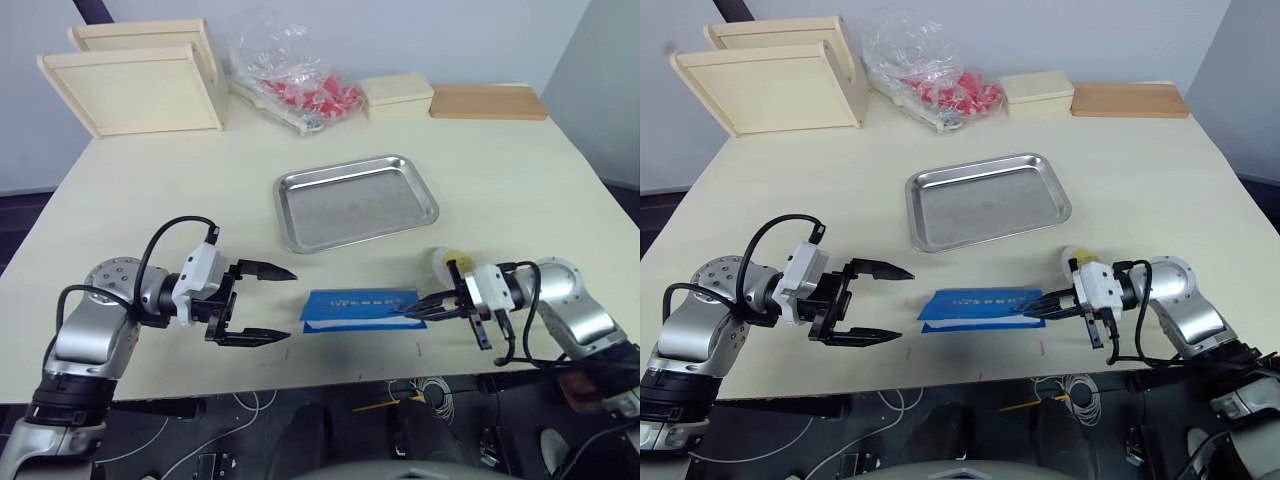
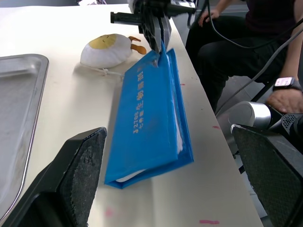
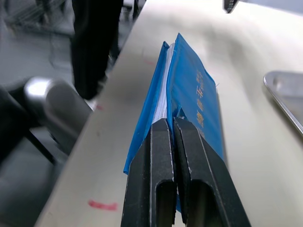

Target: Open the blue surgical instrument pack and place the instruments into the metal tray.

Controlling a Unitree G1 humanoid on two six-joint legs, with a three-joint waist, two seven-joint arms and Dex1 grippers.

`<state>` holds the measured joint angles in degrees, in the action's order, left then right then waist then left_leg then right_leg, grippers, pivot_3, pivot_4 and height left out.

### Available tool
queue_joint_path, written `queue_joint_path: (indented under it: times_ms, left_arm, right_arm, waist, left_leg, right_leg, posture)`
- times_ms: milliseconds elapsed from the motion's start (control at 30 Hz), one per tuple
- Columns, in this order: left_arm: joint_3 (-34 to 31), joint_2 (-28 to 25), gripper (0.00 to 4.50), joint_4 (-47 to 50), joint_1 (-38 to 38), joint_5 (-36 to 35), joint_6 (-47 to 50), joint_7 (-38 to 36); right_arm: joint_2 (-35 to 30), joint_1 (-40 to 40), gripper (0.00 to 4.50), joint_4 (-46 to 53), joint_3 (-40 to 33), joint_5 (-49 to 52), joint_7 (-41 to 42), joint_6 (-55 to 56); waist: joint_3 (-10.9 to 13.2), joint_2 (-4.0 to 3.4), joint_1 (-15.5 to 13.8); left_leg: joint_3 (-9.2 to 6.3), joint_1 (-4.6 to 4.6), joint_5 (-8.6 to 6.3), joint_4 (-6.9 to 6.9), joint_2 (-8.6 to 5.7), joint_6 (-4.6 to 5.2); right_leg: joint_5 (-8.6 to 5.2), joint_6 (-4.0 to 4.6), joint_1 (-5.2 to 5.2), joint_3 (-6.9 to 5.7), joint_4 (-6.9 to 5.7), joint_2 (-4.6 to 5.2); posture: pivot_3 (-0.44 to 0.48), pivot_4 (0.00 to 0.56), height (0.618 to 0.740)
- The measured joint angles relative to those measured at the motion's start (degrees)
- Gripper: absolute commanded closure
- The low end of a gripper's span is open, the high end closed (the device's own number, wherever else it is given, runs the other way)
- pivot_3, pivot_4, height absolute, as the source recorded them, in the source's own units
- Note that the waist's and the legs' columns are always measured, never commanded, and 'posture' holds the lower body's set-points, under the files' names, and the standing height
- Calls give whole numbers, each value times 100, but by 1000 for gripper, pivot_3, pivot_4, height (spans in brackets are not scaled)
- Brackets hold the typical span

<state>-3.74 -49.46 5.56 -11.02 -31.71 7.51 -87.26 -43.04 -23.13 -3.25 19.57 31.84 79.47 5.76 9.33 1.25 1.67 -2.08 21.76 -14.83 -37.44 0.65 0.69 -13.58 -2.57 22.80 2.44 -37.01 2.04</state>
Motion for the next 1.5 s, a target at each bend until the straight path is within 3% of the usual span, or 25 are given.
queue_joint_path:
  times_ms: [233, 433, 600, 1067, 1100, 1167, 1233, 1300, 1500]
  left_arm:
    - [0, 51, 0, -6, -59, -8, 29, 10]
    - [11, 463, 0, -141, -329, -173, 353, 254]
    - [384, 1018, 0, -1043, -667, 127, 94, 194]
    - [820, 1737, 0, -2612, -1535, 605, -441, -122]
    - [830, 1741, 406, -2626, -1543, 610, -447, -123]
    - [834, 1803, 562, -2787, -1636, 653, -484, -131]
    - [833, 1861, 1364, -2890, -1698, 651, -489, -138]
    - [833, 1878, 1848, -2896, -1707, 649, -488, -148]
    - [819, 1880, 4309, -2907, -1703, 627, -488, -158]
  right_arm:
    - [207, -426, 4423, -302, -281, 381, 200, -1681]
    - [454, -708, 4423, -703, -311, 380, 451, -2532]
    - [770, -993, 4423, -1187, -503, 215, 516, -2772]
    - [1064, -1261, 4423, -1774, -790, -121, 651, -2937]
    - [1068, -1261, 4500, -1776, -794, -125, 651, -2937]
    - [1091, -1262, 4500, -1799, -848, -167, 651, -2937]
    - [1122, -1266, 4500, -1800, -889, -214, 651, -2937]
    - [1134, -1267, 4500, -1799, -898, -239, 653, -2936]
    - [1172, -1267, 4500, -1800, -962, -287, 649, -2883]
  waist:
    - [1, -2, -2]
    - [3, -4, -60]
    - [3, -4, -78]
    - [3, -4, -83]
    - [3, -4, -81]
    - [3, -4, -82]
    - [3, -4, -81]
    - [3, -4, -79]
    - [3, -4, -78]
  left_leg:
    - [7, 5, 0, 0, -6, 0]
    - [7, 8, 0, 1, -5, 0]
    - [14, 10, 0, -2, -12, -1]
    - [10, 15, 0, -2, -18, -1]
    - [10, 15, 0, -2, -18, -1]
    - [9, 15, 0, -3, -19, -1]
    - [9, 16, 0, -4, -20, -1]
    - [9, 15, 0, -4, -20, -1]
    - [8, 15, 0, -4, -20, -1]
  right_leg:
    - [1, -3, 0, 3, 13, 7]
    - [2, -4, 1, -10, 11, -4]
    - [3, -2, 1, -13, 6, -13]
    - [5, -5, 2, -14, 5, -11]
    - [5, -5, 1, -14, 5, -11]
    - [5, -5, 1, -14, 4, -11]
    - [5, -6, 2, -14, 3, -11]
    - [6, -7, 1, -14, 3, -11]
    - [6, -7, 1, -14, 3, -11]
  posture:
    - [0, 150, 740]
    - [0, 150, 740]
    - [0, 150, 740]
    - [0, 150, 740]
    - [0, 150, 740]
    - [0, 150, 740]
    - [0, 150, 740]
    - [0, 150, 740]
    - [0, 150, 740]
